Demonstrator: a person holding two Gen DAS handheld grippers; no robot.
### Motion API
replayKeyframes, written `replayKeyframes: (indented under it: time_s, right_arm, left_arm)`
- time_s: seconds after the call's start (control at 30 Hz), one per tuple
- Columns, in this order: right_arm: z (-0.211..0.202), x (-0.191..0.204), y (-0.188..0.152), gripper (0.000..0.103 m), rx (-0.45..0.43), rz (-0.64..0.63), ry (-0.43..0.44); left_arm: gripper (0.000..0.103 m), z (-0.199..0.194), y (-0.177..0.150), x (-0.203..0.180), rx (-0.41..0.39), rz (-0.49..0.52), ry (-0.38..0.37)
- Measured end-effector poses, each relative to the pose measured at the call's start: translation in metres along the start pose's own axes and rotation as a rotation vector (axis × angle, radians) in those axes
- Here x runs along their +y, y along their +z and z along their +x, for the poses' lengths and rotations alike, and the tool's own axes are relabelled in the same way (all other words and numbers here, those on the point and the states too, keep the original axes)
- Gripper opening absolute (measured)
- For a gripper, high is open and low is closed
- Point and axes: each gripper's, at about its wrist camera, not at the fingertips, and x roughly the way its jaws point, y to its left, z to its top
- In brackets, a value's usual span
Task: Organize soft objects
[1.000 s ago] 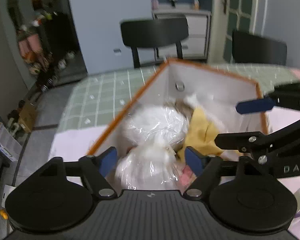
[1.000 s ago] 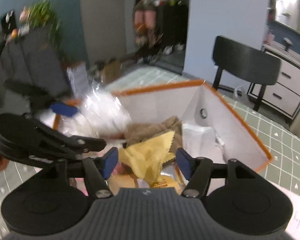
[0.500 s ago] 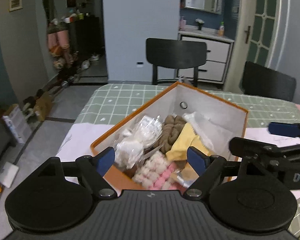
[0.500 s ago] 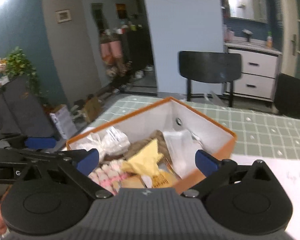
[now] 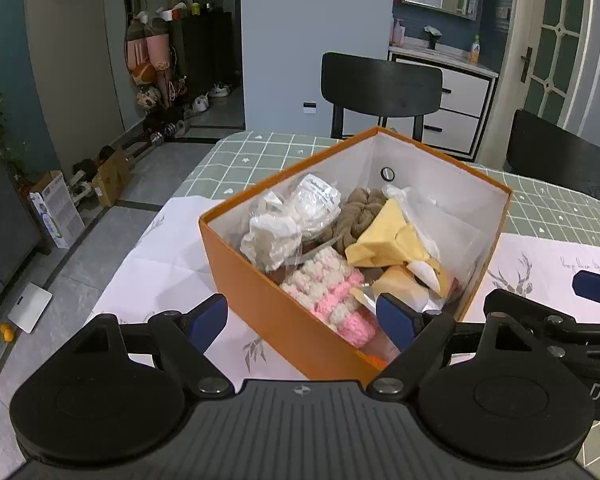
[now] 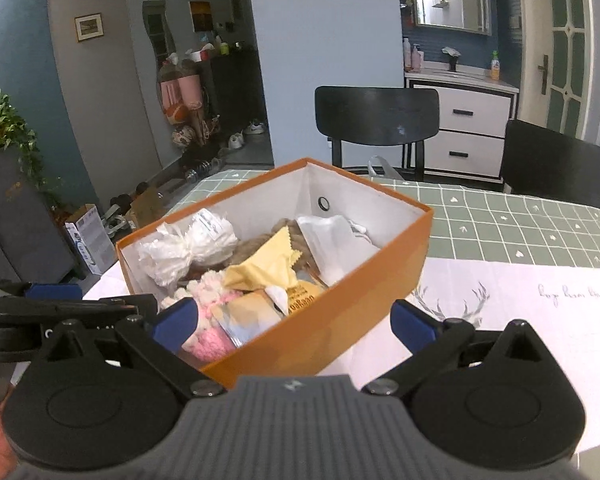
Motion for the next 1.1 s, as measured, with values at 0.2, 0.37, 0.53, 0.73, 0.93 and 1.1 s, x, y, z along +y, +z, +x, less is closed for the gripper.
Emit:
replayKeyframes:
  time_s: [0.2,0.37,0.53,0.73,0.93,1.1]
  right_arm:
    - [-0.004,-0.001,-0.005,0.100,0.005,0.003,-0.025]
    - [-0.007,-0.001,-0.008,0.100,0.006,0.010,-0.023]
    - [-0.011,0.001,-0.010,0.100,0.002,0.011,-0.027]
    - [-0.016,0.001,-0.010,0.100,-0.005,0.010,-0.032]
    - [-0.019,0.002,-0.011,0.100,-0.009,0.002,-0.046]
    - [-0.020,0.000,-0.011,0.100,-0.013,0.004,-0.051]
  left_arm:
    - [0.098,-0.001,-0.004,-0.004,0.001,0.008,0.001]
    - [0.098,-0.005,-0.006,-0.007,-0.010,0.027,0.017]
    - [0.098,-0.008,-0.007,-0.008,-0.014,0.029,0.017]
    - [0.098,-0.011,-0.006,-0.006,-0.019,0.027,0.008]
    - [0.098,-0.013,-0.006,-0.006,-0.020,0.035,0.014]
    - [0.098,-0.013,-0.004,-0.007,-0.024,0.043,0.015]
